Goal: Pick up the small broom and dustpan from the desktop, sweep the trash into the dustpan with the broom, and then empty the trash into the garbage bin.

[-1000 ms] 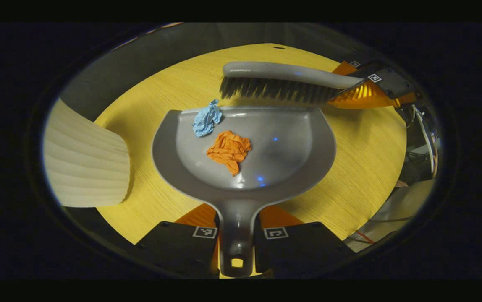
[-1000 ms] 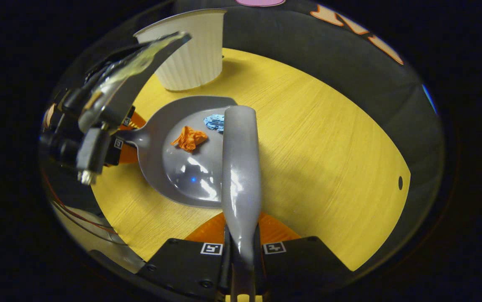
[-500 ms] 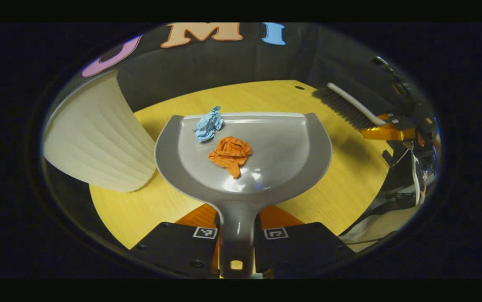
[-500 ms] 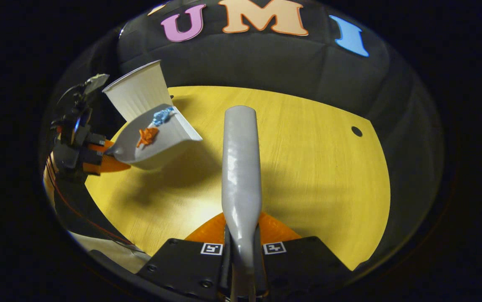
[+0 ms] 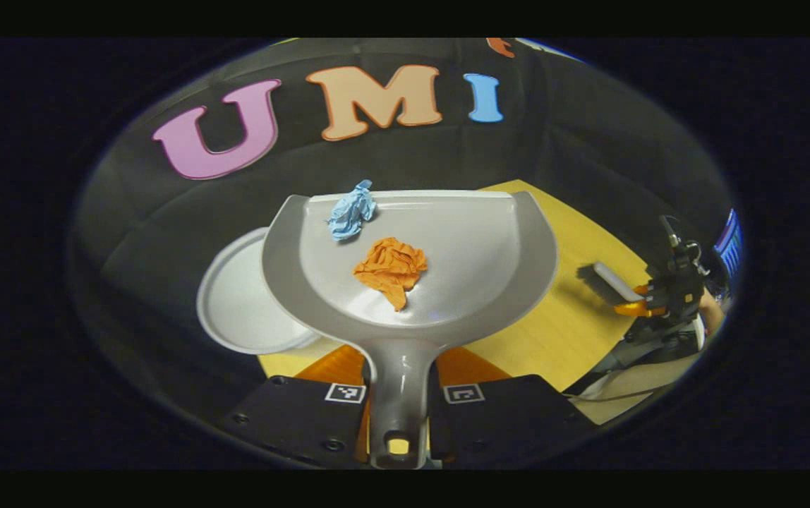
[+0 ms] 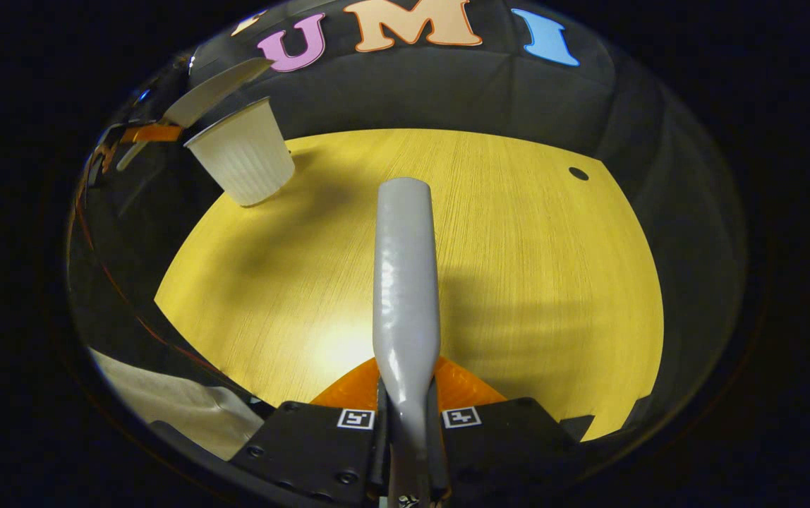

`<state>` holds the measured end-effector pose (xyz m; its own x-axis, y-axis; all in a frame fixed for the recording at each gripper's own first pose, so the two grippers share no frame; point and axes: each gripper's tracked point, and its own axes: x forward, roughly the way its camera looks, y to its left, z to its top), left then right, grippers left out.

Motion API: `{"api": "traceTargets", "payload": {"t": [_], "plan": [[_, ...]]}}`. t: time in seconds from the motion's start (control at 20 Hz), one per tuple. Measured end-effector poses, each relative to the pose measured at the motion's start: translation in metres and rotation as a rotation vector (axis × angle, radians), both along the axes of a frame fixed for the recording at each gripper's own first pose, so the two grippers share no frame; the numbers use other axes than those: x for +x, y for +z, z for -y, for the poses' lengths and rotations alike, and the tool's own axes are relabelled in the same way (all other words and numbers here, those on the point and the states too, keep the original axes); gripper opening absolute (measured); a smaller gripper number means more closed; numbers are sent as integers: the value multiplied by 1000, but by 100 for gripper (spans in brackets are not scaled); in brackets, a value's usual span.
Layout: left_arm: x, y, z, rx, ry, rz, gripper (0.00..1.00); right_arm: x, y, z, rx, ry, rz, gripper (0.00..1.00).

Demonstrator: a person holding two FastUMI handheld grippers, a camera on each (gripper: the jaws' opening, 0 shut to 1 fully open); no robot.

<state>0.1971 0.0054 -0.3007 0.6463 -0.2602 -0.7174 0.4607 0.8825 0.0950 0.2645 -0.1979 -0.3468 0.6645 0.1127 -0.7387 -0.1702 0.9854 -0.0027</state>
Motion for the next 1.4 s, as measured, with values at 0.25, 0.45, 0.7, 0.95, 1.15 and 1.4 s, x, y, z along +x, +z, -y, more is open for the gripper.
{"api": "traceTargets", "payload": {"t": [0.25,0.45,0.7,0.95,1.15,1.4], "plan": [[0,-15,4,187,141,-81,25,6,15,20,56,25,-34,20],[8,-1,9,333,150,-155,26,7,29,29,79,30,-48,19],[15,18,8,484,110,-209,26,5,35,27,89,9,-58,19],[18,16,-1,635,59,-253,26,-3,34,28,118,-8,-35,19],[21,21,-12,773,15,-239,26,-2,33,26,110,-10,-41,19],[29,32,-18,859,19,-183,25,-3,39,27,112,2,-47,19]]}}
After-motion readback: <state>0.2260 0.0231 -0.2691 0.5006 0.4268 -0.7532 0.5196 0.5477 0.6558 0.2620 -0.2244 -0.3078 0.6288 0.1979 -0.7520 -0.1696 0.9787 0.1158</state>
